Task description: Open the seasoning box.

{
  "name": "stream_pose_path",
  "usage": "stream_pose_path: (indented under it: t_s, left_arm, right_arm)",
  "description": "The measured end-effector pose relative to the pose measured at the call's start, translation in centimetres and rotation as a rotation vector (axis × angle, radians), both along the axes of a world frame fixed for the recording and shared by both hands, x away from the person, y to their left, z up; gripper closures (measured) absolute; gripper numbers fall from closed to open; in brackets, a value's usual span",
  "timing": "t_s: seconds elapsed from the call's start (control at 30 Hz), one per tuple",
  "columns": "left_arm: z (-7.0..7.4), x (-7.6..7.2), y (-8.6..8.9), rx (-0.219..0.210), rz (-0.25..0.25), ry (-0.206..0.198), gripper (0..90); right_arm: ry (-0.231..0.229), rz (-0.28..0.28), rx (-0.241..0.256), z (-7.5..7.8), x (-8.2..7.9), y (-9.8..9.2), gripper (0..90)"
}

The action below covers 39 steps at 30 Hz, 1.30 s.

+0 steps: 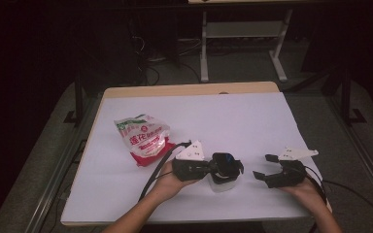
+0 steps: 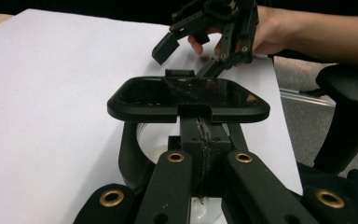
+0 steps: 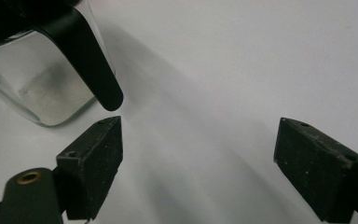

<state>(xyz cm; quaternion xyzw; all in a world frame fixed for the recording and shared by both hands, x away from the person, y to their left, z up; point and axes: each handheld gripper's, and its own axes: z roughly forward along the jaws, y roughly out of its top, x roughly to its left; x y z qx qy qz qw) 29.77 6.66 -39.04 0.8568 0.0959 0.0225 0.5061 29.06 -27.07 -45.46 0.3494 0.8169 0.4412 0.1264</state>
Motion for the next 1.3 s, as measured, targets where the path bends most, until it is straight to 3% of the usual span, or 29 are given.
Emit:
stream_pose_path:
  t_s: [0.63, 1.3]
  left_arm:
    - [2.5, 1.0, -2.2, -0.028, -0.018, -0.003, 90.0]
    - [2.9, 2.1, -4.7, -0.017, -0.040, -0.021, 90.0]
  right_arm:
    - [-0.004, -0.003, 0.018, 0.0, -0.1, -0.1, 15.1]
    - [-0.004, -0.002, 0.026, 0.0, 0.0, -0.2, 15.0]
